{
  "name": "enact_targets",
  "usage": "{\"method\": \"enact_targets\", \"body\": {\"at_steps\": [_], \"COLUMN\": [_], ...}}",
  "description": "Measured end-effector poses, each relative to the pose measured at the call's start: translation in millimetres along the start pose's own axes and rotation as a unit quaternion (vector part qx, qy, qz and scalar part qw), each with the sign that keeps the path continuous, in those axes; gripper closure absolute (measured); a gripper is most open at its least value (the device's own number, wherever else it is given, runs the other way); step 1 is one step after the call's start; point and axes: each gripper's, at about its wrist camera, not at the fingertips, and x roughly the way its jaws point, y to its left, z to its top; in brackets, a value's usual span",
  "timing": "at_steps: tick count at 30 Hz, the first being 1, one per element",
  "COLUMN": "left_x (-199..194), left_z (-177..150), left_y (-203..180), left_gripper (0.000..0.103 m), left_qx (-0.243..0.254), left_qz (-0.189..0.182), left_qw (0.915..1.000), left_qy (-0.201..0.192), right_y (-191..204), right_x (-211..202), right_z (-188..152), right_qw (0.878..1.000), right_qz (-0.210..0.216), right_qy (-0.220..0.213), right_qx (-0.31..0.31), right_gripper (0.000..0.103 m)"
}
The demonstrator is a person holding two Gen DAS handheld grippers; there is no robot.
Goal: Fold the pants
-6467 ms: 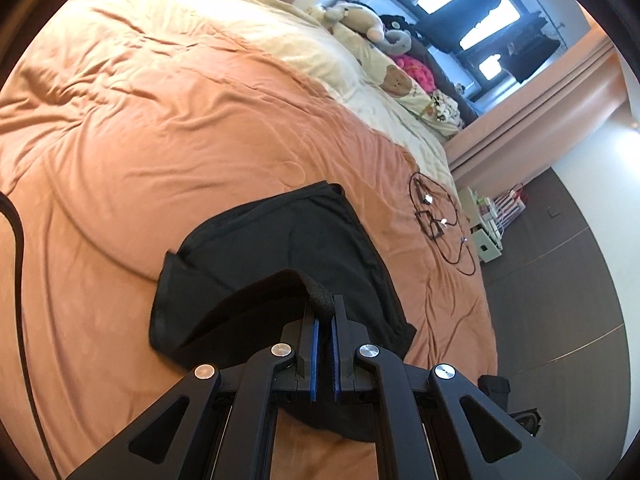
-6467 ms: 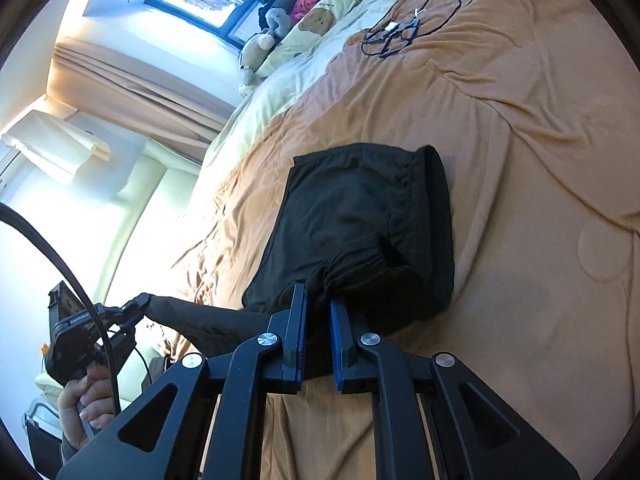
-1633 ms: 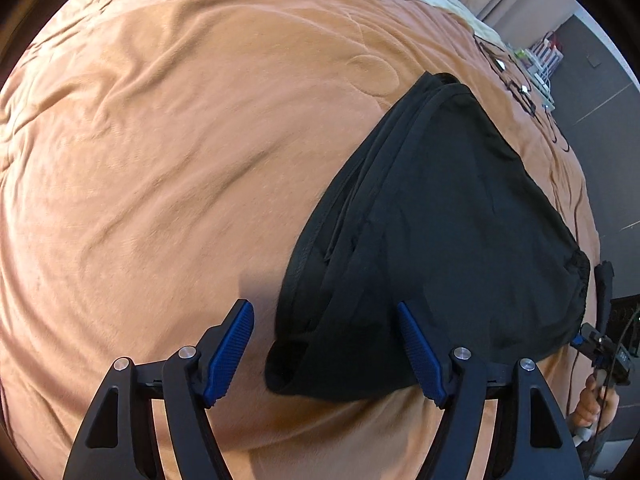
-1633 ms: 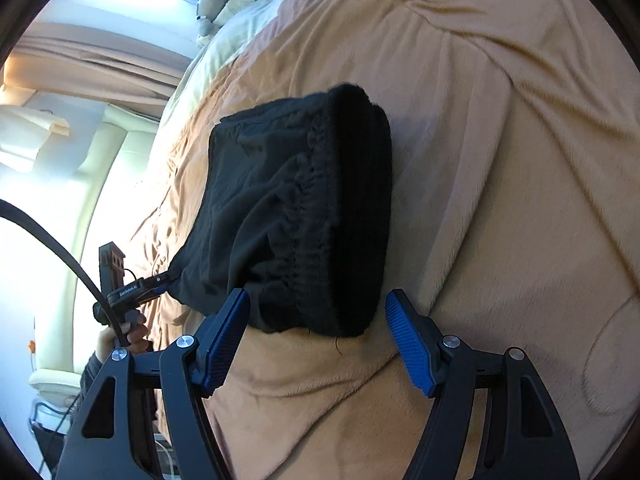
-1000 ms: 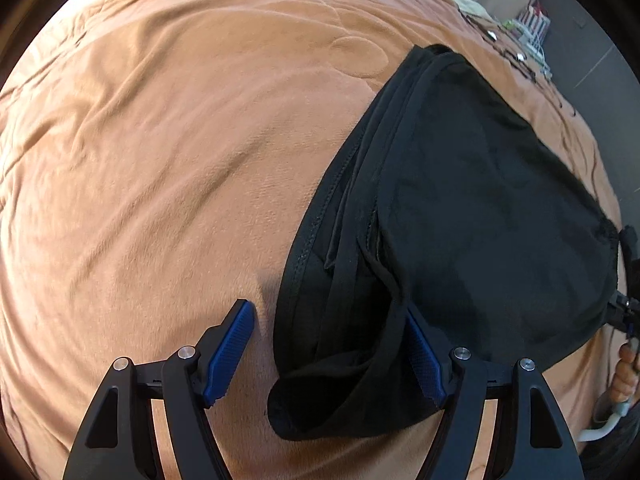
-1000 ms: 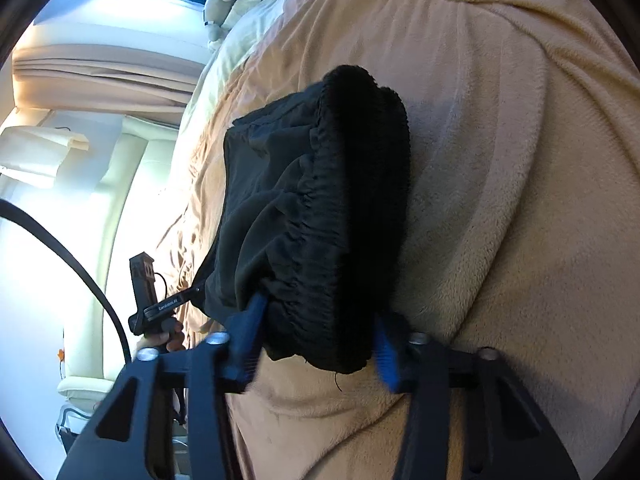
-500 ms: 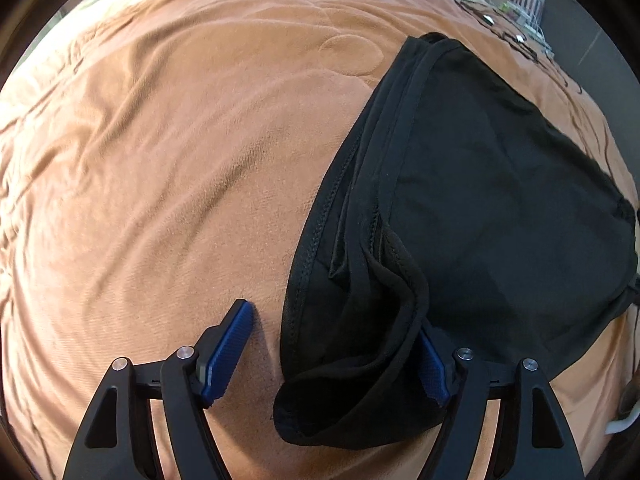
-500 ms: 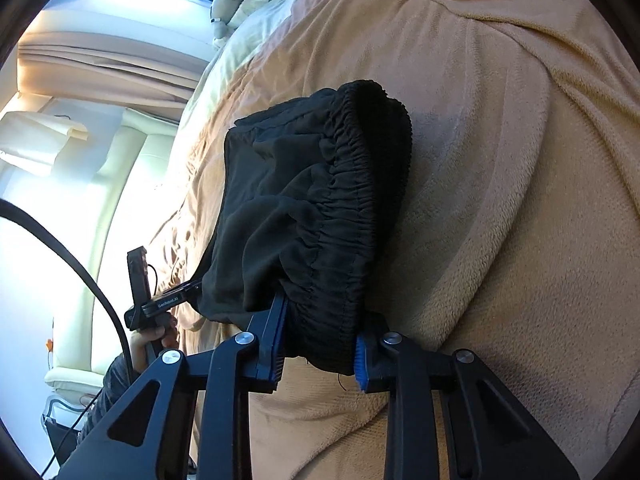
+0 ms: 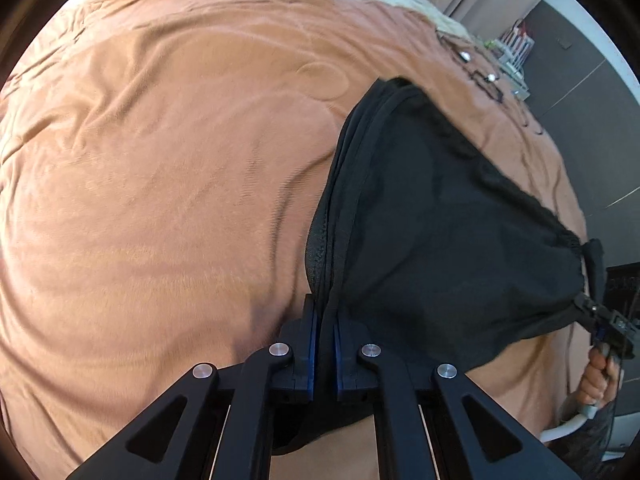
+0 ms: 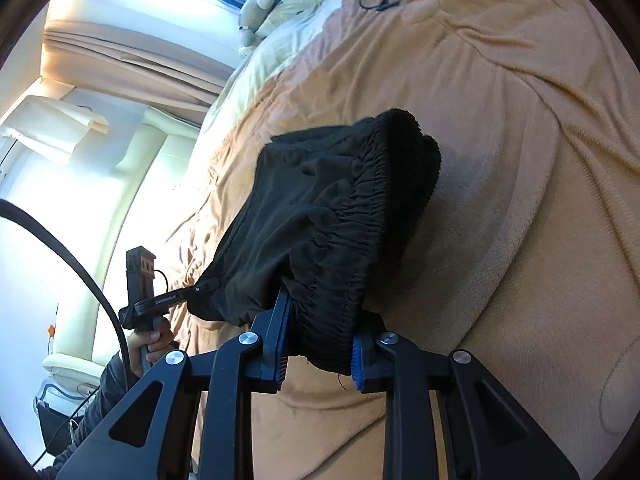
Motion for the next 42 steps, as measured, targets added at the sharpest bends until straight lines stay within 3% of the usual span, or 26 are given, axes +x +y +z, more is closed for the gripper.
{"method": "enact_targets", "body": {"at_steps": [9,28,37,42], "left_x": [-39,-118,-133,-131], "left_z": [-24,-179,-252,-276], "left_y": [-16,6,11,6], "left_gripper": [0.097,0.097,0.097,0.097], "left_qx": [-0.022,-0.106,-0.15,-0.171], "left_qz": [-0.021,-0.035,-0.053,-0.066], "left_qw": [0.9995,0.9936,0.9872,0.983], "left_qy": [-0.005,-0.021,-0.017,-0.013], "right_y": [11,68,83,88], "right_x": [-16,-20,-24,-21], "right_z": [-24,-61,-66,-68], "right_qw": [1.0,0.989,0.98,0.974], "right_qz": [-0.001,-0.003,-0.012,-0.03], "right_qy": [0.026,0.11,0.146,0.164], "right_qx": [-0.018,-0.095,-0.134,-0.151], "right_gripper": [0.082,0.082,0.082,0.082]}}
